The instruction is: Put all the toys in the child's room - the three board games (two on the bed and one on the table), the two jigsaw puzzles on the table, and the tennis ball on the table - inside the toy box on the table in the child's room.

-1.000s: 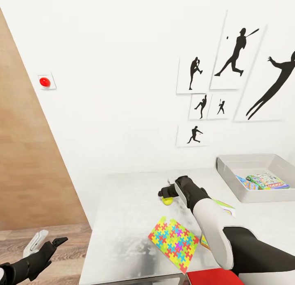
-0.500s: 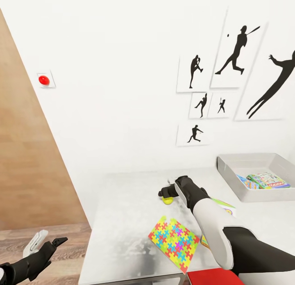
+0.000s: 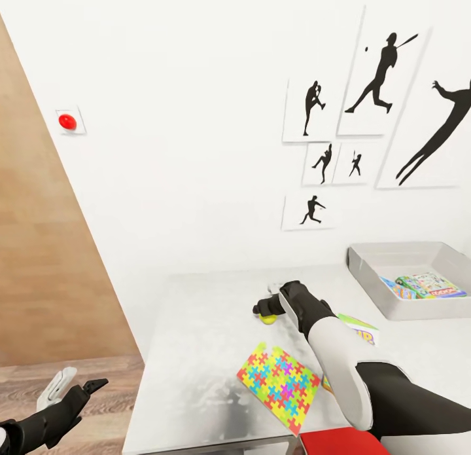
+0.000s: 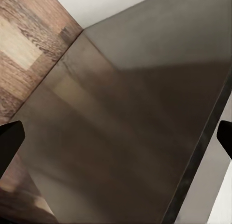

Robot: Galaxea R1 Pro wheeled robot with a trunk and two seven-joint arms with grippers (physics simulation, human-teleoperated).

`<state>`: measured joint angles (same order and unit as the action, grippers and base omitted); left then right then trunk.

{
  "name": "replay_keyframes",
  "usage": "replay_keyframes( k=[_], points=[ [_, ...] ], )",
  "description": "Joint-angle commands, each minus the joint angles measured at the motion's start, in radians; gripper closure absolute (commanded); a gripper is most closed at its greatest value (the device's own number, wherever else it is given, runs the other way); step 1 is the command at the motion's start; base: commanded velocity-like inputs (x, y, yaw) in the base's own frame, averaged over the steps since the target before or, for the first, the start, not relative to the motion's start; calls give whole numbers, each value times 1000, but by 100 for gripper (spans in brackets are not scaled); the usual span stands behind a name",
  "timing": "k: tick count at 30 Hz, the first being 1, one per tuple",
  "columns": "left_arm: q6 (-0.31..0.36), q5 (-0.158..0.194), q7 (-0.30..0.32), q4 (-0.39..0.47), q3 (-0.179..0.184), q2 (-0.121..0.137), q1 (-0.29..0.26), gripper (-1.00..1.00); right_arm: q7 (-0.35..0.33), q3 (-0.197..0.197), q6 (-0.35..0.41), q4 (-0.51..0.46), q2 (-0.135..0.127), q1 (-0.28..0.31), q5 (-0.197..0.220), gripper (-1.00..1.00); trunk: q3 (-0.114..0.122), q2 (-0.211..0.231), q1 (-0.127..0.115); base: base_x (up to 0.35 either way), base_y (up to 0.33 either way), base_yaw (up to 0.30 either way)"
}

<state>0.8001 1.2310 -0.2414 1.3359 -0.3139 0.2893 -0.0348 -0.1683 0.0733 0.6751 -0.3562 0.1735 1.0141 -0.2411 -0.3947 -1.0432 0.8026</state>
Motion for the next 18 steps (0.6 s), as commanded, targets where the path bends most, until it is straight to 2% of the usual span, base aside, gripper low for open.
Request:
replay_keyframes(
  k=[1,14,18],
  points=[
    [4,11,-9,1,-1,0,-1,-100,-6,8,4,-2,1,0,-10,-100,-1,-1,0,0,0,0],
    [4,11,-9,1,-3,-1,0,-100,-4,8,5,-1,1,0,-12,-100,-1,-1,0,0,0,0],
    [4,11,-9,1,-3,-1,0,-100,-4,8,5,-1,1,0,-12,-100,-14,-29,15,0,0,0]
  ],
)
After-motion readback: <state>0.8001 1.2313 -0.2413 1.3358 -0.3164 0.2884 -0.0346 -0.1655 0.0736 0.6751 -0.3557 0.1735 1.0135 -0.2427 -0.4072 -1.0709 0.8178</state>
